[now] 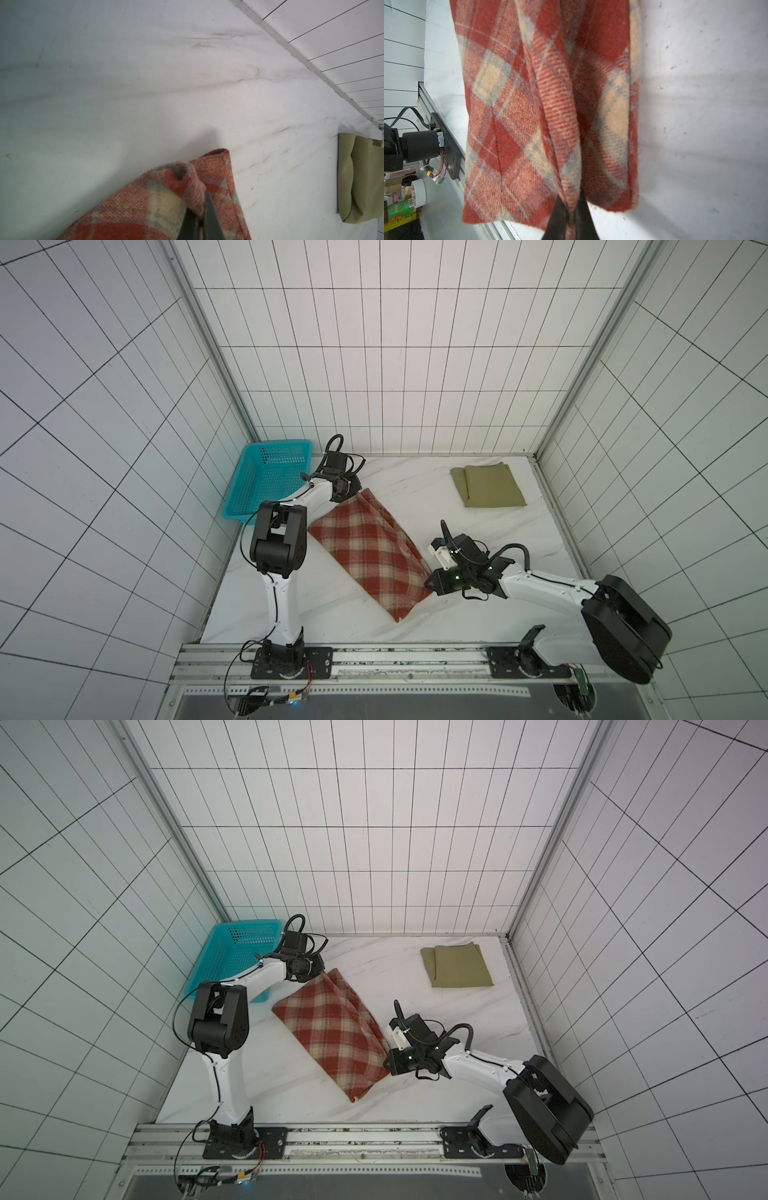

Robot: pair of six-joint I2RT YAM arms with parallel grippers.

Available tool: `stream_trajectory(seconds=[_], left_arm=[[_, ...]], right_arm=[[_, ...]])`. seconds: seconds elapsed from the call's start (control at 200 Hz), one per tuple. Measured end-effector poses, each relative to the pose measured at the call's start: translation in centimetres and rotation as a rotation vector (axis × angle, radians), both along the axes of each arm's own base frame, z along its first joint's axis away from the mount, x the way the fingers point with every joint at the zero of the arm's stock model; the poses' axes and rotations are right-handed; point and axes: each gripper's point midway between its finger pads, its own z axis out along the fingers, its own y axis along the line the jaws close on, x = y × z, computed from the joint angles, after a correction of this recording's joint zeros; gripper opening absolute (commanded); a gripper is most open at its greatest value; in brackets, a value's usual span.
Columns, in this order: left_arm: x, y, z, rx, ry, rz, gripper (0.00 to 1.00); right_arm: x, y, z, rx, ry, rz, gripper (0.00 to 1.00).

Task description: Fold and stack the skirts

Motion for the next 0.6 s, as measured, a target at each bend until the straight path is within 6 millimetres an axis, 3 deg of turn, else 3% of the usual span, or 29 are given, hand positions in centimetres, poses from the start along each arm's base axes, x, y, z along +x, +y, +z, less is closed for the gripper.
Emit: stream_trajectory(seconds=[0.6], left_arm=[[0.3,-1.7,1.1,-0.015,-0.024,-0.033,0.00]], right_arm=[[0.2,-0.9,0.2,-0.047,-0.010,-0.014,0.00]])
